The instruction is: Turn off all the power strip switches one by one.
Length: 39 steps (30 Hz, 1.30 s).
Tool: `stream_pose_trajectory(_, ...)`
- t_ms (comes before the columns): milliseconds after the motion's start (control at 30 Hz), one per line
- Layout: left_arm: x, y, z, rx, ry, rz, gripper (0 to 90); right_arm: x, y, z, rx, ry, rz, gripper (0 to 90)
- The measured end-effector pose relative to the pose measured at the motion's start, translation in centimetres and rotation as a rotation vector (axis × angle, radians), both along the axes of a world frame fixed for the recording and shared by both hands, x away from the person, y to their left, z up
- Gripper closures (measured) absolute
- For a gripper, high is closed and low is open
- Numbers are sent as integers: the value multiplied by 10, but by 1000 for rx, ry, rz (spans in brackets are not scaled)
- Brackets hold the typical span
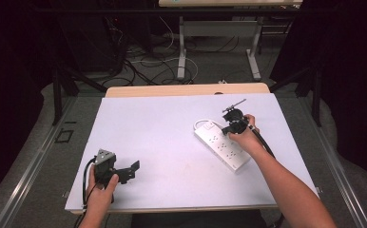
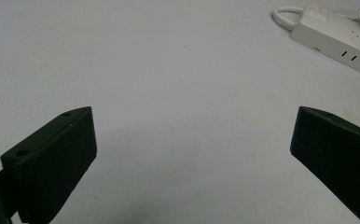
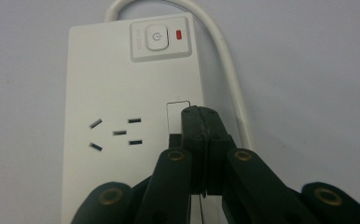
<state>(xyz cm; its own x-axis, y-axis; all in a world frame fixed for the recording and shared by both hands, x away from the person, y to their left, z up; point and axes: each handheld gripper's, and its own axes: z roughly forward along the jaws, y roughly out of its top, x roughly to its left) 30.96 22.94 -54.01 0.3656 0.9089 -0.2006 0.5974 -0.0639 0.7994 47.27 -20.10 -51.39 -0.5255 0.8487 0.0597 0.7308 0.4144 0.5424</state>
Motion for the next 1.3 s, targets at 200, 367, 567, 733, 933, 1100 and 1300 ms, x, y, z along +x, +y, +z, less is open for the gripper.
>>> stream_pose_trajectory(200,0,0,0,0,-3,1,3,-2,1,-2,23,31,-1,900)
stream_pose_trajectory(367,0,-1,0,-1,-1,-1,3,-4,-1,-3,44,21,-1,900)
stream_pose_trajectory(567,0,0,0,-2,-1,1,3,-5,0,-4,55,7,-19,900)
stream_pose_trajectory(733,0,1,0,0,-5,4,3,-6,-2,-3,48,18,-24,900)
stream_pose_trajectory(933,-1,1,1,1,-3,2,3,-9,-3,1,50,5,-23,900)
stream_pose_trajectory(1100,-1,1,1,1,-3,2,3,-12,-5,3,47,-2,-14,900)
stream_pose_trajectory(1300,-1,1,1,2,-4,2,3,-17,-6,5,32,-6,-9,900)
